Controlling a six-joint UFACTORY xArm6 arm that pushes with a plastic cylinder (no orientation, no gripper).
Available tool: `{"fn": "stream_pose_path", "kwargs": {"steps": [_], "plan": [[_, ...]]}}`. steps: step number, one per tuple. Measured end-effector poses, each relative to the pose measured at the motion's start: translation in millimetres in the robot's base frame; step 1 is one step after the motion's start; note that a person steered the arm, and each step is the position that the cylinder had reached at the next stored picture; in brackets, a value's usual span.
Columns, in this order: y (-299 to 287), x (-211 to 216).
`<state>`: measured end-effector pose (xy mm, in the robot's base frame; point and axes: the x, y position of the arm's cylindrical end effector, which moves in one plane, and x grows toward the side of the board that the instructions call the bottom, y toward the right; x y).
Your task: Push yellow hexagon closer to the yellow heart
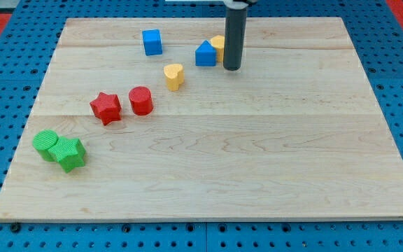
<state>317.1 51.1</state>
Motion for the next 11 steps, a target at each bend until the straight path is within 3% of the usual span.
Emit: {"fn": "stream_pose_path", "kwargs": {"steps": [1,2,4,6,8,11], "plan": [[-66,-22],[-97,-26],[-85,-51],[-8,-92],[-38,-38],[-52,-48]]}}
